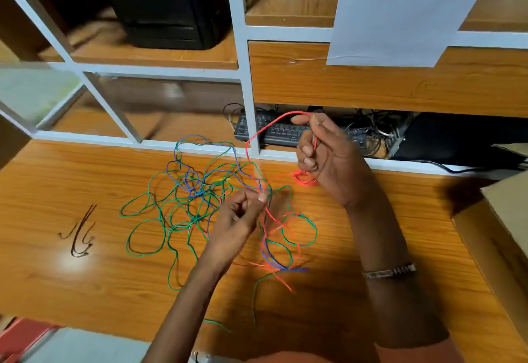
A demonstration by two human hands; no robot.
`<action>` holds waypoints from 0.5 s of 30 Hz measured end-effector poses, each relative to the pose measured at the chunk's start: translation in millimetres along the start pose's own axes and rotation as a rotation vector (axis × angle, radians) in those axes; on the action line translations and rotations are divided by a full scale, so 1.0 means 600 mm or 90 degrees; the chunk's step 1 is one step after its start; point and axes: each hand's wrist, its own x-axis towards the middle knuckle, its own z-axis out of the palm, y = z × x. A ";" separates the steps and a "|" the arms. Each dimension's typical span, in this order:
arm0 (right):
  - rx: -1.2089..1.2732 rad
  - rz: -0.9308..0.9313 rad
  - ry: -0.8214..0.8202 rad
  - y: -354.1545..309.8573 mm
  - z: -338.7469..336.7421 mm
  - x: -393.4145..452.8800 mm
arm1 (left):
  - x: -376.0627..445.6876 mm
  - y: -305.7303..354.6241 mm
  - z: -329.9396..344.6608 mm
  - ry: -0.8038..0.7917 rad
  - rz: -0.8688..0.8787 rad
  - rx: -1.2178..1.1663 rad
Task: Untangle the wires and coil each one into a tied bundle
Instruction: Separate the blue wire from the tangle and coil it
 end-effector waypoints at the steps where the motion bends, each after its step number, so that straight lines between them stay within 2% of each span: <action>1: -0.039 -0.007 0.023 0.000 -0.001 0.002 | 0.004 0.006 -0.007 0.048 0.008 -0.013; 3: -0.117 -0.018 0.074 -0.003 -0.003 0.005 | 0.016 0.018 -0.025 0.144 0.034 0.001; 6: -0.232 -0.014 0.181 0.000 -0.019 0.010 | 0.034 0.036 -0.055 0.206 0.064 0.017; 11: -0.208 -0.011 0.301 0.010 -0.048 0.005 | 0.047 0.058 -0.086 0.178 0.111 0.087; 15: -0.195 -0.034 0.279 0.007 -0.070 -0.002 | 0.054 0.036 -0.115 0.156 0.109 0.242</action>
